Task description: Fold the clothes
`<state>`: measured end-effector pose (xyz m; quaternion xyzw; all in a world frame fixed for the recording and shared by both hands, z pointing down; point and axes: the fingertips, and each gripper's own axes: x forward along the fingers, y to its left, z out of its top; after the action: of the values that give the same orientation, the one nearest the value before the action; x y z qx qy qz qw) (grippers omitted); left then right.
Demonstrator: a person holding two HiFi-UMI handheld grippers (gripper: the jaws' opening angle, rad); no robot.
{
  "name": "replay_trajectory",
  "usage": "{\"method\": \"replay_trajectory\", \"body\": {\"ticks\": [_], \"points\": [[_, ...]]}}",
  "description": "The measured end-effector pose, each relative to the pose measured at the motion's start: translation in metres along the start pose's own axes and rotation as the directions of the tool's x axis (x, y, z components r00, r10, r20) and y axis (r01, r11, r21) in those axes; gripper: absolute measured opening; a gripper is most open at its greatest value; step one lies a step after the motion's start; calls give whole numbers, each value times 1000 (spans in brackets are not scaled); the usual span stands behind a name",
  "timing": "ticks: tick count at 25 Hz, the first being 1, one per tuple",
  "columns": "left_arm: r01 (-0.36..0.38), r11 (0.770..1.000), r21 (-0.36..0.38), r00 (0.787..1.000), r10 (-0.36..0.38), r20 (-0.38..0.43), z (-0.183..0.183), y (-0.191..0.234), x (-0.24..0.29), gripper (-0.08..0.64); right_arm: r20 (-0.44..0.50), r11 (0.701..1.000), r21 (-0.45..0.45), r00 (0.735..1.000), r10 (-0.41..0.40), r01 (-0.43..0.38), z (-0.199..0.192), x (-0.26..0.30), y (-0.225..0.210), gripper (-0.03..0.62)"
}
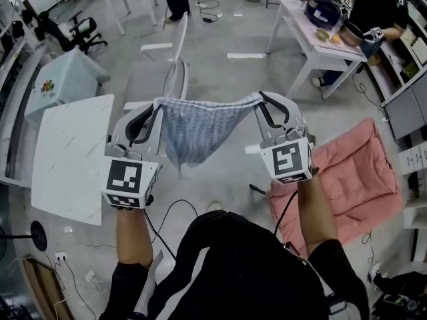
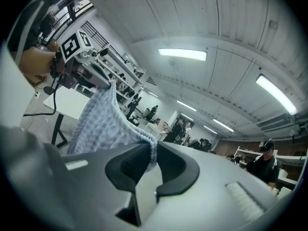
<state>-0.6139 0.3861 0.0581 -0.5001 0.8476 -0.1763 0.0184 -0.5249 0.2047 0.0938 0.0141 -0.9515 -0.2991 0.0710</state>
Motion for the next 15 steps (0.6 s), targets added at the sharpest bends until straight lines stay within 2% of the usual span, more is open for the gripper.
{"method": "replay_trajectory", "body": {"ticks": [3, 7, 15], "points": [[19, 1000, 17, 1000, -19, 0, 0, -9, 10, 29, -43, 1000, -21, 999, 3, -4, -20, -2, -8, 49], [58, 998, 14, 998, -58, 8, 2, -16, 19, 29, -82, 996, -91, 997, 4, -12, -33, 0, -18, 49], [162, 987, 8, 986, -162, 46, 9, -35, 47, 29, -147, 991, -119, 985, -85, 68, -48, 4, -54, 49]]}}
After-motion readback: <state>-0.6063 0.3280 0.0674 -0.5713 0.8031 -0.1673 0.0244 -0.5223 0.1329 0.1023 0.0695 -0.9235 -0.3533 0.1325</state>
